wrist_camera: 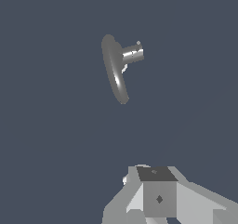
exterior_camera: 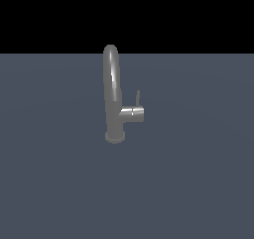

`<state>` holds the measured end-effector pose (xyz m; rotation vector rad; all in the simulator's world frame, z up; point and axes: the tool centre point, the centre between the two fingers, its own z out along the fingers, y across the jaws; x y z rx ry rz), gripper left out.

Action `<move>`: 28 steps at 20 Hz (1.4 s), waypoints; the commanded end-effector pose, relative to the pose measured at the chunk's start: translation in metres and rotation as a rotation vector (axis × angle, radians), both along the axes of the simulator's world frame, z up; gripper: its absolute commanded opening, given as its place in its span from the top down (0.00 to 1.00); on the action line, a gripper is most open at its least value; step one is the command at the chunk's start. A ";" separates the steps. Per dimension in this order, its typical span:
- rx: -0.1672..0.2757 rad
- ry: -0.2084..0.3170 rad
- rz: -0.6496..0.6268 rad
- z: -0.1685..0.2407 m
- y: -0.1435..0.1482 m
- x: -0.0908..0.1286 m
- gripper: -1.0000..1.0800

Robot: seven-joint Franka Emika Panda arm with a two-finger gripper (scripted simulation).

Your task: Turn on the faucet by rotating a designated handle.

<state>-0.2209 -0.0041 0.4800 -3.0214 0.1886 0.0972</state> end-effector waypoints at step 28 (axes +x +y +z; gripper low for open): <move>0.404 0.450 -0.382 -0.081 -0.020 0.146 1.00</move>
